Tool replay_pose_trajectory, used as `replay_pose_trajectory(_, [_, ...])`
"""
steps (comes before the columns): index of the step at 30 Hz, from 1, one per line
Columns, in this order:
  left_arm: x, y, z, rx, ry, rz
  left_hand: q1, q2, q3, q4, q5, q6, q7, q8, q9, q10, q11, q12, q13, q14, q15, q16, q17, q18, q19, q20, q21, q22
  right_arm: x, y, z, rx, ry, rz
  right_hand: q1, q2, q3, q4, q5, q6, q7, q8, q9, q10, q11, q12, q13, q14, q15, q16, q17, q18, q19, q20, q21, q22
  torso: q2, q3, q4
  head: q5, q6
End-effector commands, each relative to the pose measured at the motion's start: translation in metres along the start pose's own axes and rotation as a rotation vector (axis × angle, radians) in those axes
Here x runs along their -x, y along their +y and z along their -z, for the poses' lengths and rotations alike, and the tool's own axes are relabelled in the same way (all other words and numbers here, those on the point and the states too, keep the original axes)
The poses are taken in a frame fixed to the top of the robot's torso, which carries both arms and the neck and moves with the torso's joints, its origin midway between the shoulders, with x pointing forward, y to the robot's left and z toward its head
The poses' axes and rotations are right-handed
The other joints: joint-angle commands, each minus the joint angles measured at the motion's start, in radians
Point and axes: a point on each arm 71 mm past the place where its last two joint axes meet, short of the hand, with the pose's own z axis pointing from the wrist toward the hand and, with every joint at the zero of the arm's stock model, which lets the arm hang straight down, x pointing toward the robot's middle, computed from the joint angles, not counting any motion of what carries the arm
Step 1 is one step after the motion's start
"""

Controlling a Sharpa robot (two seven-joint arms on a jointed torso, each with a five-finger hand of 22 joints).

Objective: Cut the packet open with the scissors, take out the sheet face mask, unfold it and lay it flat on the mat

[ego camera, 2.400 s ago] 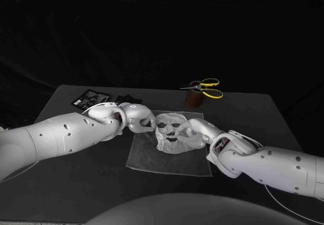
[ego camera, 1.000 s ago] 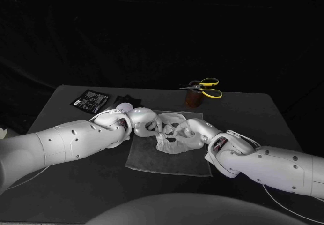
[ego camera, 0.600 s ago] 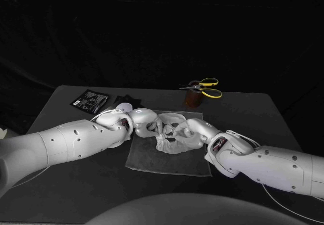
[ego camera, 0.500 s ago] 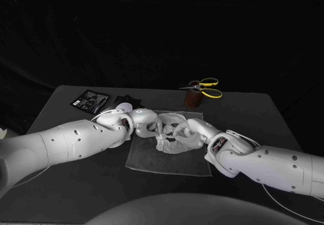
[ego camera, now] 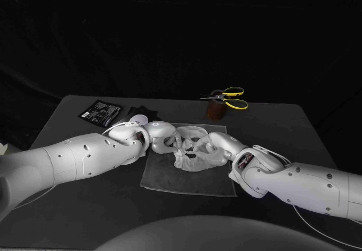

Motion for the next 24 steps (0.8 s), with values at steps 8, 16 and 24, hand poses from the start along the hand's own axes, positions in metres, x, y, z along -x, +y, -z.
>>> replay_pose_trajectory(8, [0.0006, -0.0010, -0.0010, 0.005, -0.008, -0.003, 0.002, -0.002, -0.003, -0.001, -0.001, -0.006, 0.001, -0.012, -0.006, 0.023, 0.005, 0.019, 0.032, 0.059, 0.007, 0.009, 0.171, -0.014, 0.014, 0.003, 0.012, 0.067, -0.0001, 0.0006, 0.0002, 0.006, 0.005, 0.009, -0.002, -0.002, -0.006, 0.002, 0.004, -0.004, 0.002, -0.003, 0.000, 0.013, 0.006, -0.005, 0.150, 0.087, 0.005, 0.006, 0.170, 0.011, -0.005, 0.005, -0.005, 0.136, 0.000, 0.0002, -0.0004, -0.003, 0.000])
replay_pose_trajectory(16, [-0.0011, -0.0019, -0.0031, 0.011, 0.018, 0.000, 0.004, 0.017, 0.001, 0.002, -0.001, 0.044, -0.007, 0.007, 0.000, 0.024, 0.001, 0.023, 0.038, 0.060, 0.005, 0.010, 0.172, -0.015, 0.016, 0.003, 0.015, 0.070, -0.0003, 0.0008, 0.0000, 0.006, 0.006, 0.009, -0.002, -0.002, -0.006, 0.002, 0.004, -0.004, 0.002, -0.003, 0.000, 0.013, 0.006, -0.005, 0.150, 0.087, 0.005, 0.006, 0.170, 0.011, -0.005, 0.005, -0.005, 0.136, 0.000, 0.0008, 0.0000, -0.004, 0.000])
replay_pose_trajectory(24, [-0.0017, -0.0027, -0.0054, 0.022, 0.028, -0.002, 0.006, 0.047, 0.014, 0.006, -0.001, 0.081, -0.014, 0.023, 0.006, 0.040, -0.004, 0.030, 0.055, 0.064, 0.000, 0.012, 0.181, -0.017, 0.021, -0.001, 0.021, 0.077, -0.0005, 0.0010, 0.0000, 0.006, 0.007, 0.008, -0.001, -0.002, -0.007, 0.002, 0.004, -0.002, 0.001, -0.004, -0.001, 0.014, 0.006, -0.002, 0.151, 0.087, 0.006, 0.007, 0.171, 0.011, -0.004, 0.005, -0.003, 0.136, 0.000, 0.0001, -0.0003, -0.005, 0.000])
